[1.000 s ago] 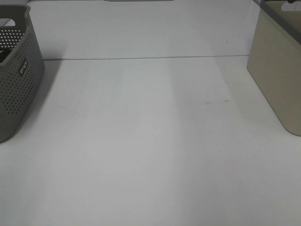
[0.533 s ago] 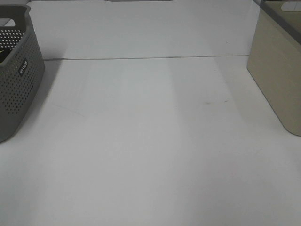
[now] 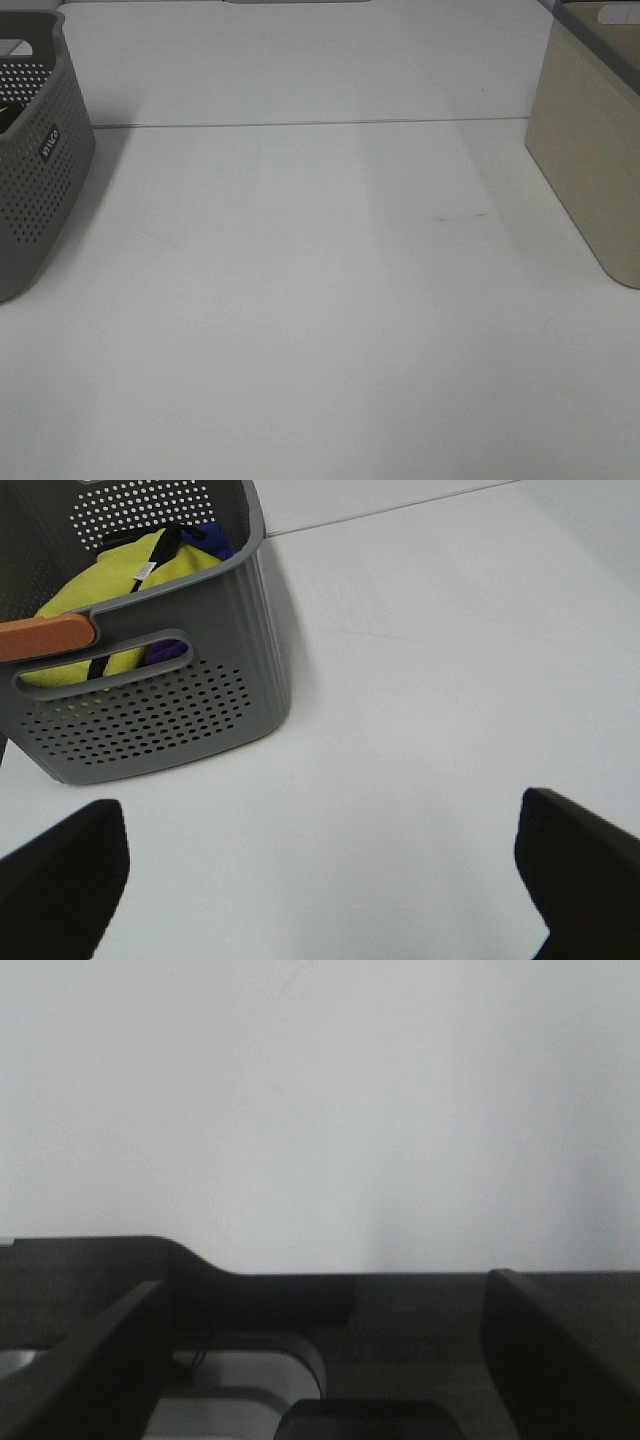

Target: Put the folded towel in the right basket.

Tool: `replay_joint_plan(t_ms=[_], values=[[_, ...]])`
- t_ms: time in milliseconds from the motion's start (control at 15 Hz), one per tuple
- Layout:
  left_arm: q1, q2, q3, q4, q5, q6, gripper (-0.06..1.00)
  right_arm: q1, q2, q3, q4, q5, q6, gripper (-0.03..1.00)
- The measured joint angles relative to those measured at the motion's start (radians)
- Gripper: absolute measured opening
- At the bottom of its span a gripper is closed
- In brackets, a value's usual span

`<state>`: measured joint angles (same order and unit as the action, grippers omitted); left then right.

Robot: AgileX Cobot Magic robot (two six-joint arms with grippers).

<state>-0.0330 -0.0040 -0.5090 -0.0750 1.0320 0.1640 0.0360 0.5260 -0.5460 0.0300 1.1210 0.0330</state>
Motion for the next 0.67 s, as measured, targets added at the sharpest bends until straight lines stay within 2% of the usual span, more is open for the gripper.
replay_joint_plan(t_ms=[267,533,667], values=[[0.000,0.000,0.000,0.000,0.000,0.000,0.99,0.000,-0.311,0.039,0.000,-0.059,-0.019,0.78],[0.000,0.000,0.000,0.000,0.000,0.000,0.99,0.000,-0.516,0.042,-0.001,-0.058,-0.020,0.77],[0.000,0.000,0.000,0.000,0.000,0.000,0.99,0.000,-0.530,0.042,-0.004,-0.058,-0.020,0.77]])
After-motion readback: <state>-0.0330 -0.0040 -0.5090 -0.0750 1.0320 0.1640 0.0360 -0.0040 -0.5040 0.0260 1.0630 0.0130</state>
